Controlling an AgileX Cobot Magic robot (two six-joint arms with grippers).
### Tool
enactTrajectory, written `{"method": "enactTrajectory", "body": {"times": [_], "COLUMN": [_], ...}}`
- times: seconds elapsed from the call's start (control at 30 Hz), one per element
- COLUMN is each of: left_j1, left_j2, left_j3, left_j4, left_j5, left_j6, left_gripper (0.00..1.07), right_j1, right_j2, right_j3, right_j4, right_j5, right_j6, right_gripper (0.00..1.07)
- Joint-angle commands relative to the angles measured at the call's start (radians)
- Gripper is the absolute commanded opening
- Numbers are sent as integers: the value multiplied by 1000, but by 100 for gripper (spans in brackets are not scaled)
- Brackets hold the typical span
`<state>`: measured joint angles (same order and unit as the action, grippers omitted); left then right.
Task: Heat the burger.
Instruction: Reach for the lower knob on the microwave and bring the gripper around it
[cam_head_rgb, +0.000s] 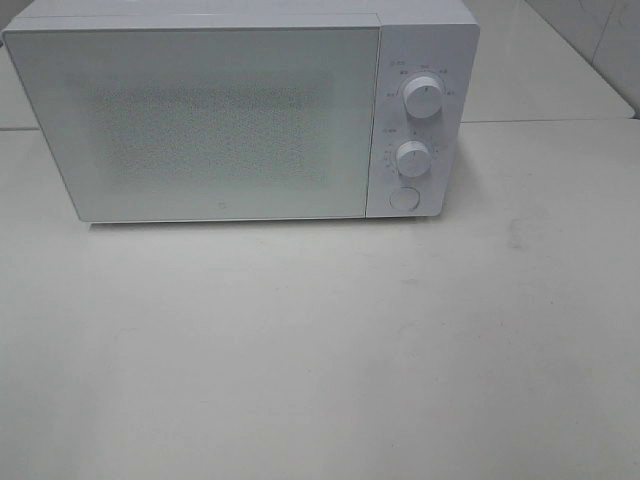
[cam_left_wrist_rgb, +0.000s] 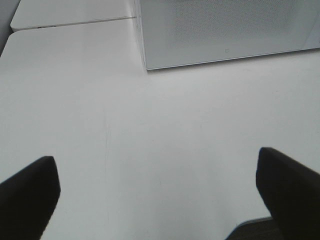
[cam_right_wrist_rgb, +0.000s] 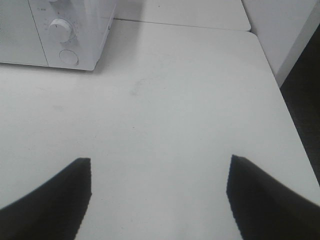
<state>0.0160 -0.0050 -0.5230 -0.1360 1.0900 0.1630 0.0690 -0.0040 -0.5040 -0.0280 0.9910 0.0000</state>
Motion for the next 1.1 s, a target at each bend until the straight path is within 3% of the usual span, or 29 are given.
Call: {"method": "enactTrajectory", "body": {"times": [0.03, 1.1], "left_j1": [4, 4], "left_j2": [-25, -24], "left_j3": [3, 3], "left_j4": [-7, -7], "left_j5": [-12, -12], "left_j6": [-10, -10], "left_gripper": [100, 100], "right_j1": [-10, -10], "right_j2": [-31, -31], "right_j3": [2, 2], "right_j4": [-4, -4], "right_j5": [2, 2], "right_j6": [0, 0], "right_gripper": [72, 72]}}
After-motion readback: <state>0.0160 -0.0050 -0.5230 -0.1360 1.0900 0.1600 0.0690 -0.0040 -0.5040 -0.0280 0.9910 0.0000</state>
